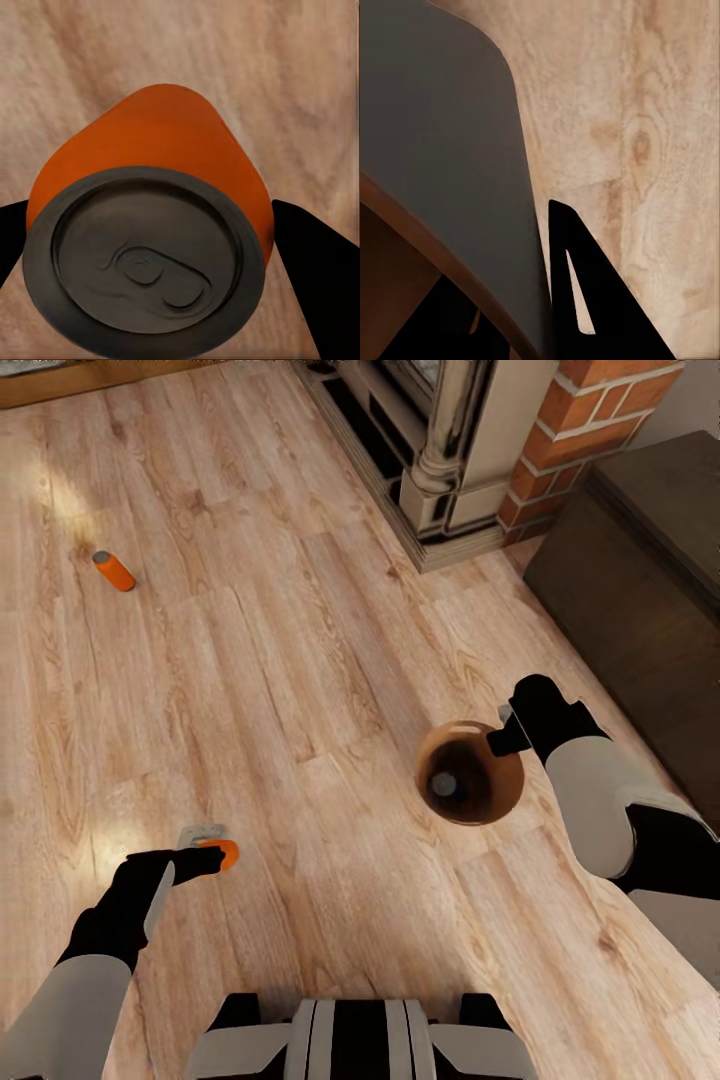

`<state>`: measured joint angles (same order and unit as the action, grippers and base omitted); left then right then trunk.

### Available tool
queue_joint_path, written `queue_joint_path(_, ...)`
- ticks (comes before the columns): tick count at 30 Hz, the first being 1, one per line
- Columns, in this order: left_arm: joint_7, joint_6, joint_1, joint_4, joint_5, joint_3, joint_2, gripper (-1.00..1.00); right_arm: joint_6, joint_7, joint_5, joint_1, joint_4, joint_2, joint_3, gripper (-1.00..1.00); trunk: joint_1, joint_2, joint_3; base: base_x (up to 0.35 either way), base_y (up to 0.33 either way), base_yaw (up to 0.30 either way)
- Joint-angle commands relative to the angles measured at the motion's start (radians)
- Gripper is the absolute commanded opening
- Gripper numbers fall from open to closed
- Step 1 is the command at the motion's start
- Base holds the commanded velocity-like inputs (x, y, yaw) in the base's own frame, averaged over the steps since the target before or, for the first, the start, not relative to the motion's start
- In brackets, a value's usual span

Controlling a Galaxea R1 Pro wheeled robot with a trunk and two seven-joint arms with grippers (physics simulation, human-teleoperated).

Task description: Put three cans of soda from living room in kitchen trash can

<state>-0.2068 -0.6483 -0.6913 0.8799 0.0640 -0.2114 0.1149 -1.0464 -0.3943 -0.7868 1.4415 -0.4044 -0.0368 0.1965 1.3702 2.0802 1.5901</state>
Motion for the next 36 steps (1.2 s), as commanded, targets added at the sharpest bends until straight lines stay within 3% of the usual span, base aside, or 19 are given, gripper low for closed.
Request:
queue_joint_path(1,-0.001,-0.022,-0.01,0.013,0.0,0.0,0.0,-1.0,-0.001,-0.003,0.012,-0.01,-0.001,0.001,0.003,-1.0,-0.004,-0.007,-0.003,0.0,0.0,0.0)
queue_joint_path(6,-0.015,-0.154,-0.088,0.081,-0.001,0.004,0.001,-1.0,-0.001,-0.004,0.018,-0.049,-0.003,0.005,0.012,-1.0,-0.023,-0.042,-0.019,0.0,0.0,0.0)
queue_joint_path(7,-0.044,-0.21,-0.122,0.098,-0.001,0.006,0.006,-1.0,-0.001,-0.004,0.019,-0.074,-0.005,0.01,0.013,-1.0,-0.027,-0.049,-0.022,0.0,0.0,0.0)
queue_joint_path(9,-0.075,-0.249,-0.145,0.114,0.0,0.008,0.009,-1.0,-0.001,-0.004,0.019,-0.089,-0.007,0.015,0.014,-1.0,-0.035,-0.063,-0.028,0.0,0.0,0.0)
queue_joint_path(11,-0.127,-0.345,-0.185,0.17,0.003,0.013,0.017,-1.0,-0.001,-0.006,0.019,-0.106,-0.009,0.019,0.017,-1.0,-0.042,-0.077,-0.035,0.0,0.0,0.0)
queue_joint_path(13,-0.148,-0.394,-0.206,0.209,0.005,0.015,0.025,-1.0,-0.001,-0.007,0.02,-0.111,-0.01,0.021,0.017,-1.0,-0.05,-0.091,-0.041,0.0,0.0,0.0)
queue_joint_path(17,-0.218,-0.399,-0.226,0.242,0.005,0.077,0.045,-1.0,-0.001,-0.007,0.044,-0.117,-0.013,0.028,0.015,-1.0,-0.065,-0.119,-0.059,0.0,0.0,0.0)
queue_joint_path(20,-0.34,-0.399,-0.228,0.247,0.007,0.123,0.068,-1.0,-0.001,-0.008,0.055,-0.117,-0.012,0.034,0.014,-1.0,-0.077,-0.14,-0.073,0.0,0.0,0.0)
queue_joint_path(27,-0.497,-0.399,-0.238,0.264,0.007,0.14,0.089,-1.0,-0.001,-0.01,0.059,-0.118,-0.011,0.048,0.013,-1.0,-0.104,-0.189,-0.104,0.0,0.0,0.0)
queue_joint_path(32,-0.56,-0.399,-0.261,0.268,0.007,0.143,0.094,-1.0,-0.001,-0.011,0.06,-0.118,-0.01,0.05,0.016,-1.0,-0.123,-0.224,-0.122,0.0,0.0,0.0)
queue_joint_path(36,-0.675,-0.399,-0.297,0.268,0.007,0.144,0.109,-1.0,-0.001,-0.016,0.088,-0.118,-0.009,0.049,0.015,-1.0,-0.138,-0.252,-0.138,0.0,0.0,0.0)
